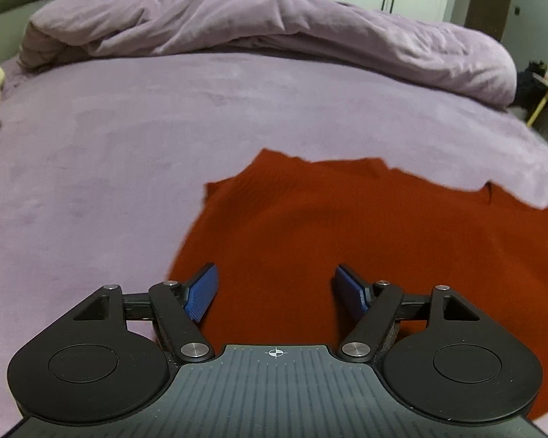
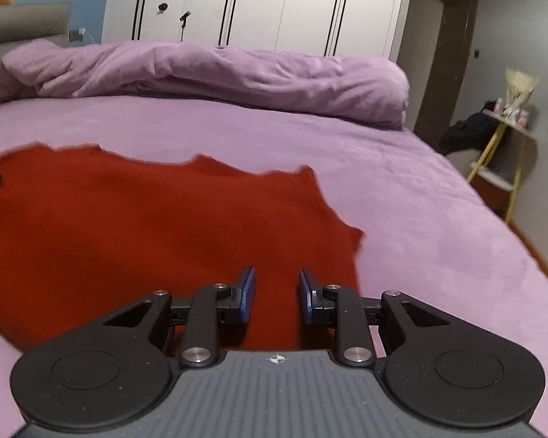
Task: Fold small clothes
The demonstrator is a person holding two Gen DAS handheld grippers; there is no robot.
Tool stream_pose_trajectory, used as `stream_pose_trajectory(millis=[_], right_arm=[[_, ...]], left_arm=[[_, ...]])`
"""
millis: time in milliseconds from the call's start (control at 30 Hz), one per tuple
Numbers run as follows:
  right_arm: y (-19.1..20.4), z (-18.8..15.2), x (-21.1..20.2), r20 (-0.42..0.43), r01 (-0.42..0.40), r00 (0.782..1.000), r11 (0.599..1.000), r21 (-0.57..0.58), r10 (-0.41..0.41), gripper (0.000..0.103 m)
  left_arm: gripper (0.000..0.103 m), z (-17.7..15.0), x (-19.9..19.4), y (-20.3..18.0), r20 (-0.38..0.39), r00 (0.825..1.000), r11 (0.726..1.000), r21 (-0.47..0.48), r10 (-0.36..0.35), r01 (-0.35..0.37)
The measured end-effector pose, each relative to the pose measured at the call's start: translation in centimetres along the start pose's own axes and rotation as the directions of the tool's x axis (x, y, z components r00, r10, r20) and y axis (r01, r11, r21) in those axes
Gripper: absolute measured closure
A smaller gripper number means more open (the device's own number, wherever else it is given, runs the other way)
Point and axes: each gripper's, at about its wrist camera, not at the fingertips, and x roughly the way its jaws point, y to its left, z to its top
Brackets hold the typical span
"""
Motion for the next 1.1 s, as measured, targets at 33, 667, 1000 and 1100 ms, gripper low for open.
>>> stream_pose_trajectory(millis=[33, 667, 1000, 1100], right_arm=[[-0.2, 0.2, -0.1, -0.001, 0.018, 1.000, 1.000, 0.006, -0.018, 0.079], [5.9, 2.3, -6.4, -0.066, -0.162, 0.982, 0.967, 0.195, 0.178, 0.083], [14.6, 4.2, -4.7, -0.074, -0.313, 0.942, 0.938, 0.150, 0.326, 0.083], [15.7, 4.6, -4.2, -0.058, -0.296, 0.949, 0.941, 0.165, 0.309, 0.086]], left_arm=[[0.026, -0.1, -0.2, 0.3, -0.003, 1.000, 1.000, -0.004, 0.005, -0.005], [0.031, -5.5, -4.0, 12.1, -0.058, 0.913, 0.775, -0.552, -0.404, 0.308], [0.047, -5.5, -1.3, 11.5, 0.004, 0.881, 0.671, -0.646, -0.474, 0.364], [0.068, -5.5, -0.2, 11.5, 0.011, 0.877, 0.639, -0.680, -0.481, 0.359]])
